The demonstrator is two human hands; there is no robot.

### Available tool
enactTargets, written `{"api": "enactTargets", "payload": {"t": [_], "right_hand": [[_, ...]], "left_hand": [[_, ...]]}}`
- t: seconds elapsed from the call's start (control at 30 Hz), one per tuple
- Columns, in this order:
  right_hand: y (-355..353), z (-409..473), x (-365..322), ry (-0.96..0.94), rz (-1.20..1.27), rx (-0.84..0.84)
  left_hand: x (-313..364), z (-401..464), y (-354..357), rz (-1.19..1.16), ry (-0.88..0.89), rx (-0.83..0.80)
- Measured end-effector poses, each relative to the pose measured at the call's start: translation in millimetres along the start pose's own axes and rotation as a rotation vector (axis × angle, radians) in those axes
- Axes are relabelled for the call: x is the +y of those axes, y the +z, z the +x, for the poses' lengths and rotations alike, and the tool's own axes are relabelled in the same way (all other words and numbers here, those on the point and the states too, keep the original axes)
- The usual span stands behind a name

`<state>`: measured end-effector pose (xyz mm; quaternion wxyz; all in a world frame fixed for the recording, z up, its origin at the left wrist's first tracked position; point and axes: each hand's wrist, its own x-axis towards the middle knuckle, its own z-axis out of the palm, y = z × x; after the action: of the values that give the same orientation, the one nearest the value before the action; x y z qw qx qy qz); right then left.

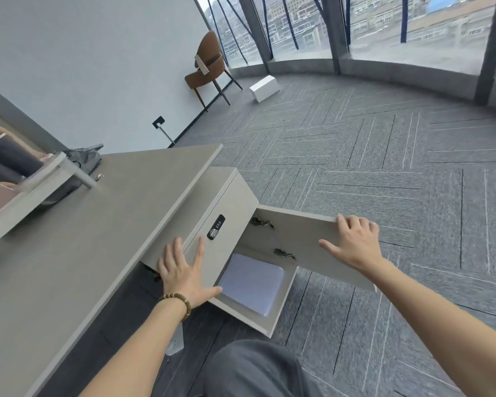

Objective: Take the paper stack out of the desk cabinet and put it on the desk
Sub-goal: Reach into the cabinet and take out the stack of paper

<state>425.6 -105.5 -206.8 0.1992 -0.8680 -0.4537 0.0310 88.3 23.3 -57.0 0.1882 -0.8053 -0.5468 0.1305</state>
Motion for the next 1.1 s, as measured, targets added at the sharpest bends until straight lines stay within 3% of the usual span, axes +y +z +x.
{"api": "enactTargets", "payload": {"t": [0.43, 0.57, 0.63, 0.77, 1.1], "right_hand": [[-3.2, 39.8, -7.4, 0.041, -0.217, -0.199], [-8.3, 35.2, -20.2, -0.018, -0.232, -0.248], [-9.2, 31.4, -30.5, -0.077, -0.201, -0.264], [-4.3, 19.2, -51.6, -0.161, -0.153, -0.287], [60.2, 25.3, -100.6, -0.224, -0.022, -0.469]], "left_hand": [[4.3, 1.7, 2.1, -0.083, -0.012, -0.004], [18.0, -1.6, -5.1, -0.216, 0.145, 0.208], [30.9, -2.6, -9.7, -0.301, 0.218, 0.238], [55.6, -6.9, -9.6, -0.418, 0.254, 0.085], [90.2, 34.5, 85.2, -0.766, 0.006, -0.340]]}}
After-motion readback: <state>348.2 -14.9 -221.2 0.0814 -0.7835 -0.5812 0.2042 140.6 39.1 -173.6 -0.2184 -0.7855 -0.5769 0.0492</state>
